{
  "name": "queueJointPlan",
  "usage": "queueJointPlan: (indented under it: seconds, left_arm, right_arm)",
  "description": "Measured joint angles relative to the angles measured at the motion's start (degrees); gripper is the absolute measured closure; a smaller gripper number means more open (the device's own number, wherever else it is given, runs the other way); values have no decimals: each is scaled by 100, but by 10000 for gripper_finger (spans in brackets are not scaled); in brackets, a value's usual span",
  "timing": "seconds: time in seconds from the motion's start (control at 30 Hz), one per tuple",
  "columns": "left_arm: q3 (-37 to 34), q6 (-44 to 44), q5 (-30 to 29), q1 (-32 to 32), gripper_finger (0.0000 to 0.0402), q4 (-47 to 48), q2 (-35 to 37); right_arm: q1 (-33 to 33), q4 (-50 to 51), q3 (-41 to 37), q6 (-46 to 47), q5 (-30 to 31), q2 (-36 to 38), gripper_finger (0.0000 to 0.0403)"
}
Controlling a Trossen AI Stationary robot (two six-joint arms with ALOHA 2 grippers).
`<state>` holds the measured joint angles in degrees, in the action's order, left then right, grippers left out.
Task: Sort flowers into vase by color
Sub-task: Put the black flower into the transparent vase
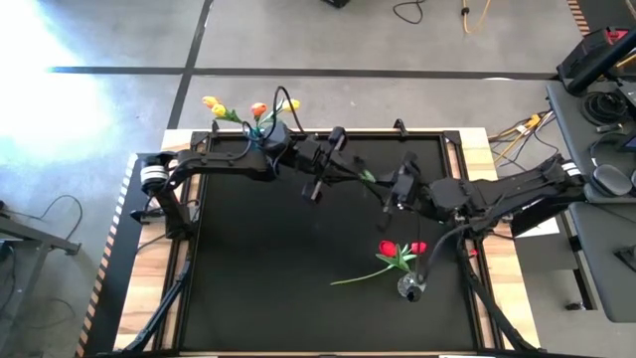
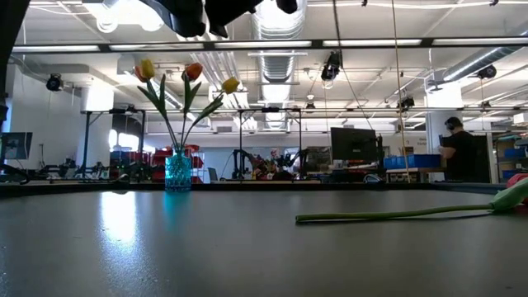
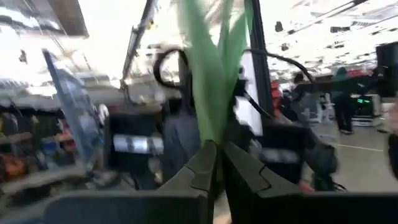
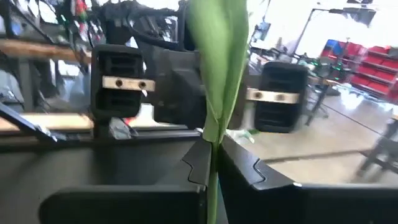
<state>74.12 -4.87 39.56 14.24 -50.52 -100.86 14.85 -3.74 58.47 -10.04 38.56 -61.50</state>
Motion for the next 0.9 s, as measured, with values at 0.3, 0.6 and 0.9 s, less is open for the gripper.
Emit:
queueJointPlan:
  seconds: [0.3, 0.6, 0.9]
  left_arm:
    - [-910, 155, -224, 218, 303, 15, 409]
    - [-2281, 484, -966, 227, 238, -383, 909]
    - [-3119, 431, -1489, 227, 235, -623, 1484]
  right_arm:
    - [1240, 1773, 226, 666, 1344, 642, 390]
    - [3211, 4144, 98, 3803, 2946, 809, 390]
    - [5017, 4930, -25, 6201, 4149, 200, 390]
